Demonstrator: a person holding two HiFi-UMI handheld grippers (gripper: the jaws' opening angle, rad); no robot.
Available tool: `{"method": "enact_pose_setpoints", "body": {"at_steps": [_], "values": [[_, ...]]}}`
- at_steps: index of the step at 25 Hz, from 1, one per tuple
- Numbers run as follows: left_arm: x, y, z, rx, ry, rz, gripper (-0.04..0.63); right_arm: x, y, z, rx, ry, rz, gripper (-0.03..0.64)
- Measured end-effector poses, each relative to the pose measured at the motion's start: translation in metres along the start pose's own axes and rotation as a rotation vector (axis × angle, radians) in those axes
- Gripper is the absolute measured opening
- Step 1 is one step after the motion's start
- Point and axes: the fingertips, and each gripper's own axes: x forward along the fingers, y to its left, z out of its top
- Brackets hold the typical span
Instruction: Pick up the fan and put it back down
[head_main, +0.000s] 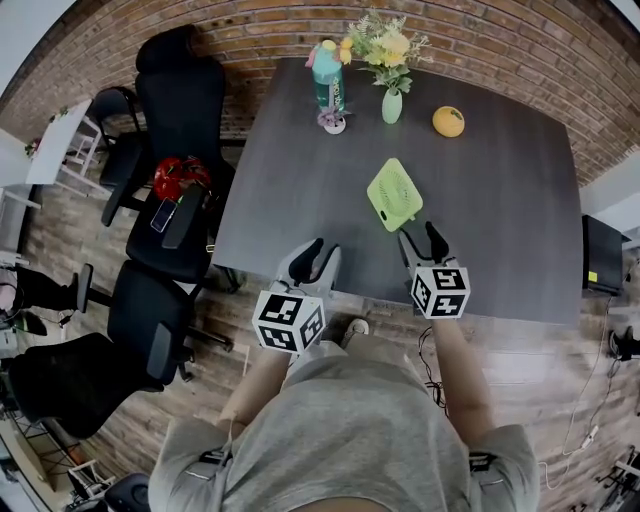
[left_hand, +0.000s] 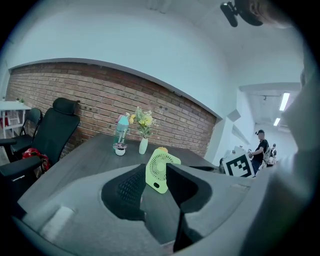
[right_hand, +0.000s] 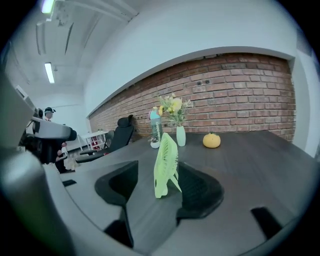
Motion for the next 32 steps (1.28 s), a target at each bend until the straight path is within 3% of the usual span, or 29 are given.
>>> {"method": "enact_pose_setpoints", "body": {"at_steps": [11,32], "values": [[-0.027,-0.010,-0.009,0.014,-0.017,-0.044,0.115,-0.057,0.036,0.011,0.004,-0.080,-0.037,0.020],[-0.169,-0.049,-0.054,0.038,-0.034,-0.108,0.115,-0.200,0.162,-0.018,0.003,-0.171,-0.035,0.003]]}}
